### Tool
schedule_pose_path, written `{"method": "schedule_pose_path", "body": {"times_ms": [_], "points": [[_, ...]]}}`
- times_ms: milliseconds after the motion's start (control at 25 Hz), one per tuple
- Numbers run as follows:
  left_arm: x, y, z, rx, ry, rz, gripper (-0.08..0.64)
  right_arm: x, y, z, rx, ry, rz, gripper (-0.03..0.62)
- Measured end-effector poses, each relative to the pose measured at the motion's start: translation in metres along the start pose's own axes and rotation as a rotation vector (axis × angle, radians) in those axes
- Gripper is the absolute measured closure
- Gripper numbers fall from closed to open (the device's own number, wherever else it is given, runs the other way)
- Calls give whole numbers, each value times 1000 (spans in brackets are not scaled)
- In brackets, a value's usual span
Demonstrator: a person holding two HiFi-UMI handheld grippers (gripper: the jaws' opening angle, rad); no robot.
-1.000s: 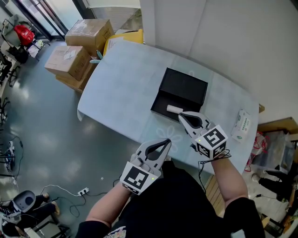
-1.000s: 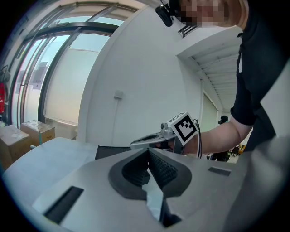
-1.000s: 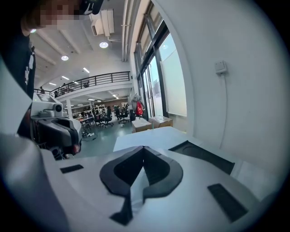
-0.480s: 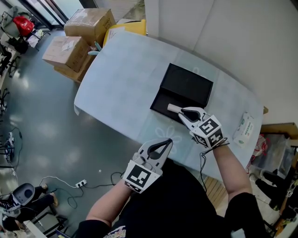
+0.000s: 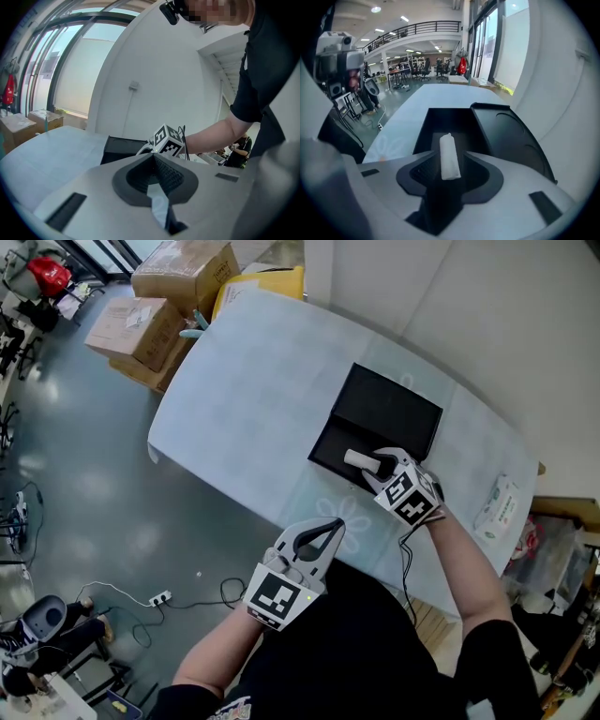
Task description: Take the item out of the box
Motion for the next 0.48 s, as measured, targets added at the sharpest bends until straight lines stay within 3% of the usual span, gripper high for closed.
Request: {"method": "schedule_pose_path", "body": {"times_ms": [200, 480], "points": [[-9, 2, -3, 5, -16, -23, 552, 0, 2, 20, -86, -21, -69, 432], [-18, 8, -1, -3, -23, -52, 552, 4, 4, 39, -145, -42, -84, 423]]}}
Point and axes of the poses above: the fingertips, and each gripper's own axes: z forward along the fingers, x to its right, y out of its underside, the point moved 10 cm from there along -z, backward along the fingers, and after that the axes turned 4 degrees about z, right-handed, at the moved point
